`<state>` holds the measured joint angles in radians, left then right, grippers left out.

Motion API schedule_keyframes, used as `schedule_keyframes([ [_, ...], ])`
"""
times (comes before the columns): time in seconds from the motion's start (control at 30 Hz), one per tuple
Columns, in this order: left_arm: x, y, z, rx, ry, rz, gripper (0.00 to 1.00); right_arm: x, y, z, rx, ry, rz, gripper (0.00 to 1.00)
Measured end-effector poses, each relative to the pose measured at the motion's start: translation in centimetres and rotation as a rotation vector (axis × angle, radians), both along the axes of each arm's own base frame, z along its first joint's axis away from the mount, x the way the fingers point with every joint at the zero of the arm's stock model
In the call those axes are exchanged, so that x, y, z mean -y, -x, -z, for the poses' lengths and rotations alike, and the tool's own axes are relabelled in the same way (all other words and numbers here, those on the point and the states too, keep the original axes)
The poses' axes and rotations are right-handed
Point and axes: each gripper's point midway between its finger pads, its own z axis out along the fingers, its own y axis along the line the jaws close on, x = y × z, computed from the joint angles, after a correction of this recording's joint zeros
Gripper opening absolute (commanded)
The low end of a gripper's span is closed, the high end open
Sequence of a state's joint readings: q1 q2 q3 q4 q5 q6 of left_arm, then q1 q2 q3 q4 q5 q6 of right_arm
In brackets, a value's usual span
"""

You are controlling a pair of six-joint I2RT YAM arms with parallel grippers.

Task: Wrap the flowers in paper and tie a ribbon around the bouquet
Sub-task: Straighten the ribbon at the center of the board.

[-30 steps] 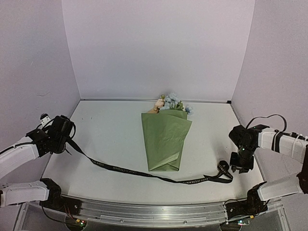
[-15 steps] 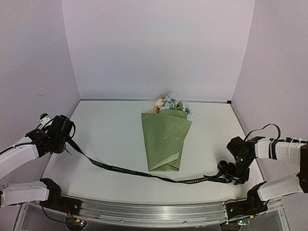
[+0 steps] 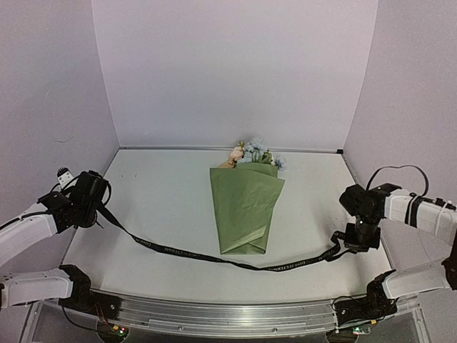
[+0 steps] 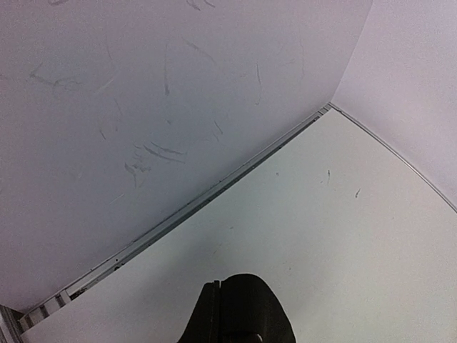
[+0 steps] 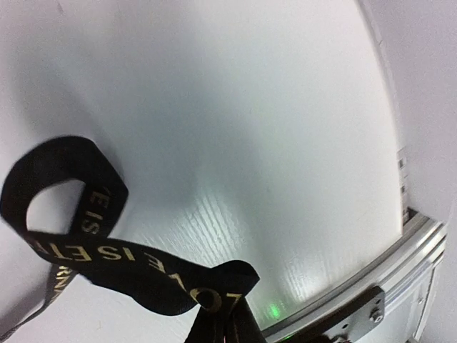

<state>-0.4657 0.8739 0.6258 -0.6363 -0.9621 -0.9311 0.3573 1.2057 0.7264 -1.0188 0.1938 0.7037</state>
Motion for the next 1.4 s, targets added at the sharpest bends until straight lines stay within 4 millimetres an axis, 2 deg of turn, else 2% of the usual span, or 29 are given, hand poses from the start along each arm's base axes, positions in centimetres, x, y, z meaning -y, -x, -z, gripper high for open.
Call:
schedule_keyframes([
  [0.13,-1.0,0.6,-0.6,0.007,-0.036,-0.03,0.0,2.0,-2.0,-5.2,0.065,0.125,-0.068,0.0],
  [0.23,-1.8,1.0,-1.2,0.023,-0.054,-0.06,0.0,3.5,-2.5,-7.6,0.066,0.205,-0.1,0.0],
  [0.43,-2.8,1.6,-1.8,0.035,-0.079,-0.102,0.0,5.9,-2.0,-8.9,-0.026,0.291,-0.105,0.0],
  [0.57,-3.2,1.8,-1.4,0.017,-0.09,-0.128,0.03,6.8,-2.4,-9.0,-0.069,0.311,-0.085,0.0],
  [0.67,-3.6,1.8,-0.9,0.005,-0.085,-0.156,0.12,7.3,-2.8,-9.0,-0.097,0.314,-0.067,0.05],
  [0.73,-3.8,1.8,-0.5,-0.004,-0.079,-0.175,0.23,7.4,-3.1,-8.9,-0.112,0.315,-0.058,0.09],
  [0.8,-3.9,1.8,-0.1,-0.007,-0.07,-0.193,0.38,7.5,-3.4,-8.8,-0.123,0.314,-0.057,0.19],
  [0.87,-4.0,1.9,0.3,-0.018,-0.067,-0.201,0.53,7.5,-3.5,-8.7,-0.13,0.306,-0.053,0.33],
  [0.93,-4.0,1.8,0.6,-0.021,-0.059,-0.21,0.75,7.3,-3.4,-8.5,-0.134,0.293,-0.052,0.47],
  [0.97,-4.0,1.8,0.7,-0.021,-0.054,-0.212,0.85,7.2,-3.4,-8.5,-0.135,0.286,-0.05,0.51],
  [1.03,-4.0,1.8,0.9,-0.026,-0.047,-0.214,0.98,7.0,-3.3,-8.3,-0.138,0.269,-0.052,0.57],
  [1.27,-3.7,1.4,0.6,-0.022,-0.034,-0.203,0.99,5.3,-3.2,-8.4,-0.107,0.158,-0.039,0.63],
  [1.4,-2.7,0.4,0.2,-0.028,-0.016,-0.119,0.96,3.0,-3.3,-8.4,-0.086,0.029,-0.051,0.66],
])
